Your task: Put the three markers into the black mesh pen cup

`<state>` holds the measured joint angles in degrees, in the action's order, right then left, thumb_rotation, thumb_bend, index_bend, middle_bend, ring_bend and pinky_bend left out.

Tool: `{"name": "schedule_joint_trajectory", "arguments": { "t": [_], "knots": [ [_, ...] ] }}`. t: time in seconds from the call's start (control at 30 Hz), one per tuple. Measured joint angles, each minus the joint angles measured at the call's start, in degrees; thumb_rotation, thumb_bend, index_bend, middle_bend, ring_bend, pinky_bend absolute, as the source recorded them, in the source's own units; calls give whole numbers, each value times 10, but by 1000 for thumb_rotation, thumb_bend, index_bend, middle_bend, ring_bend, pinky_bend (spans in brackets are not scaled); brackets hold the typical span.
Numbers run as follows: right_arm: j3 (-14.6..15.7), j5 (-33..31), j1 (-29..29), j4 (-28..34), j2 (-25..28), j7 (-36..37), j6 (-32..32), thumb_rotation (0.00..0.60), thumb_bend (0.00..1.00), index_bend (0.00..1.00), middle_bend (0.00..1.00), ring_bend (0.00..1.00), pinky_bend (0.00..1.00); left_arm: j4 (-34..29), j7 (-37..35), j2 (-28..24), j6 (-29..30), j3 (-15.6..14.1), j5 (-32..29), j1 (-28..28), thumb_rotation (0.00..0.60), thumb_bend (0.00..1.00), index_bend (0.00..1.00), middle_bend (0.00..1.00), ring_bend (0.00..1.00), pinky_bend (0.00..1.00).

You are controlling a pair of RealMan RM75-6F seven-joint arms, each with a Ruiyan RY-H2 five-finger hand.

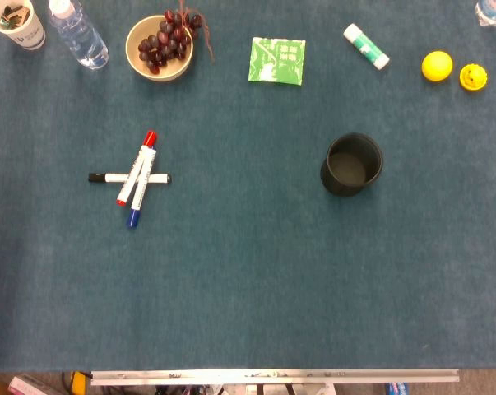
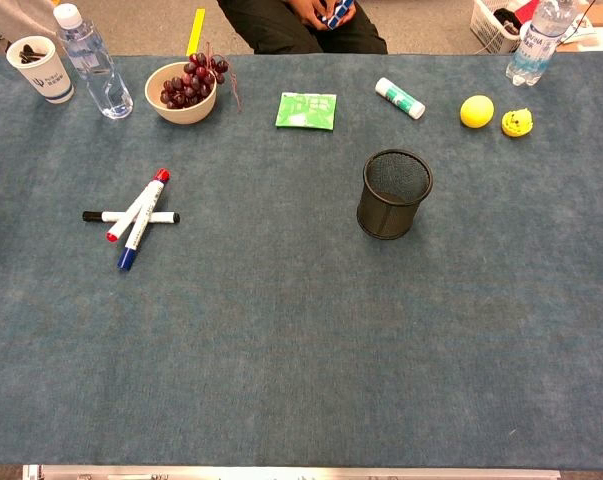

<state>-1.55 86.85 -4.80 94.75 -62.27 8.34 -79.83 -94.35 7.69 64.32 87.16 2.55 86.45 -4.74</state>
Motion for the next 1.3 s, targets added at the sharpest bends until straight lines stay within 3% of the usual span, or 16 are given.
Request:
{"name": "schedule_joint_trajectory", "arguments": {
  "t": [0.33, 0.67, 0.77, 1.3],
  "knots": [
    [7, 10, -41, -21, -34, 167, 73, 600, 68, 256, 306, 169, 189, 2, -7, -2, -2, -1, -6, 3, 600, 295, 88, 128, 123, 152],
    [3, 11, -115, -122, -127, 357, 178, 600, 44, 263, 305, 170, 195, 0, -12, -8, 1, -2, -5, 7, 600, 295, 88, 127, 124, 152],
    [-1, 11, -134, -159, -163, 381, 193, 600, 2, 263, 299, 170, 199, -2, -13, -12, 5, -1, -4, 8, 600, 295, 87, 127, 124, 152],
    [-26, 0, -211, -299, -296, 450, 240, 600, 0, 263, 295, 170, 198, -9, -12, -19, 15, 3, -7, 14, 600, 295, 87, 127, 124, 152]
  ]
}}
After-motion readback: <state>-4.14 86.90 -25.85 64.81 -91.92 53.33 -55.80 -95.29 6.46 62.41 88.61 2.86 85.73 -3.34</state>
